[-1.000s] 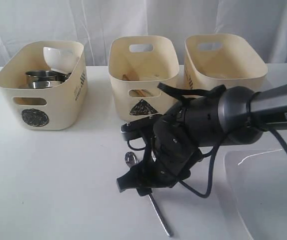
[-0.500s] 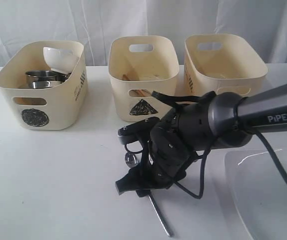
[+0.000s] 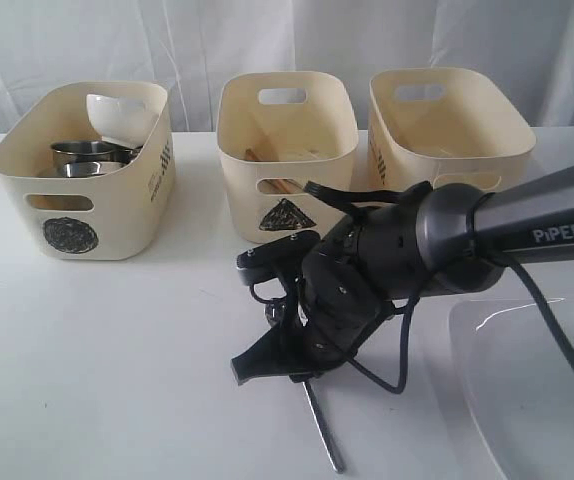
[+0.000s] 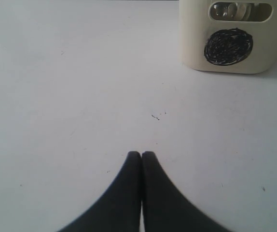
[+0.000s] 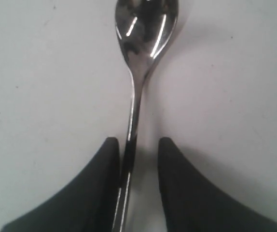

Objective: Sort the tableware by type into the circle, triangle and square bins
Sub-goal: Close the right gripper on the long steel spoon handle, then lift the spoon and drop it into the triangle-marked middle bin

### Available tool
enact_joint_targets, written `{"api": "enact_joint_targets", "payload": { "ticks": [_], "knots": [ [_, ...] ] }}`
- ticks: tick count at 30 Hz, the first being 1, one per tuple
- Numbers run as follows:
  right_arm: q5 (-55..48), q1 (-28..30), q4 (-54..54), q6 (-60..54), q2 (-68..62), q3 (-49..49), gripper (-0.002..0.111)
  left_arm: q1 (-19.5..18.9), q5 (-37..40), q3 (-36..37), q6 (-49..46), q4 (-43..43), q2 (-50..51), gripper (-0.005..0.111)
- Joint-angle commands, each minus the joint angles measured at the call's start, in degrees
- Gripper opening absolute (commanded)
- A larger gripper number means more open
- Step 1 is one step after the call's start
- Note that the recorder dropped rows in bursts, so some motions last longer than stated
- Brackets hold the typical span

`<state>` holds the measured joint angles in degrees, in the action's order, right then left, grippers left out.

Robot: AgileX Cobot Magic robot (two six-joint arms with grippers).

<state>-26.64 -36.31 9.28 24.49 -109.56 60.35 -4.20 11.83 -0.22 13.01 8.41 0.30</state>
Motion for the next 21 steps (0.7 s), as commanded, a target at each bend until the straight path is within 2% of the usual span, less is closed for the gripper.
{"api": "enact_joint_targets", "payload": {
  "ticks": [1, 6, 11, 15, 21],
  "knots": [
    [-1.5, 0.3, -1.8, -0.3, -1.1, -0.5, 0.027, 0.3, -0.2, 0.2, 0.1, -0.5, -0.3, 0.0],
    [-1.5, 0.3, -1.9, -0.3, -1.1, -0.5, 0.023, 0.3, -0.2, 0.2, 0.1, -0.5, -0.3, 0.0],
    [-3.1, 0.3, -3.8, -2.8, -1.1, -0.5, 0.0, 0.3, -0.2, 0.2, 0.1, -0.5, -0.3, 0.0],
    [-5.2, 0.3, -5.8, -7.7, -1.1, -0.5, 0.0, 0.3, -0.2, 0.2, 0.1, -0.5, -0.3, 0.0],
    [-6.0, 0.3, -6.2, -7.9, 2.0, -0.2, 0.0, 0.3, -0.2, 0.2, 0.1, -0.5, -0.3, 0.0]
  ]
}}
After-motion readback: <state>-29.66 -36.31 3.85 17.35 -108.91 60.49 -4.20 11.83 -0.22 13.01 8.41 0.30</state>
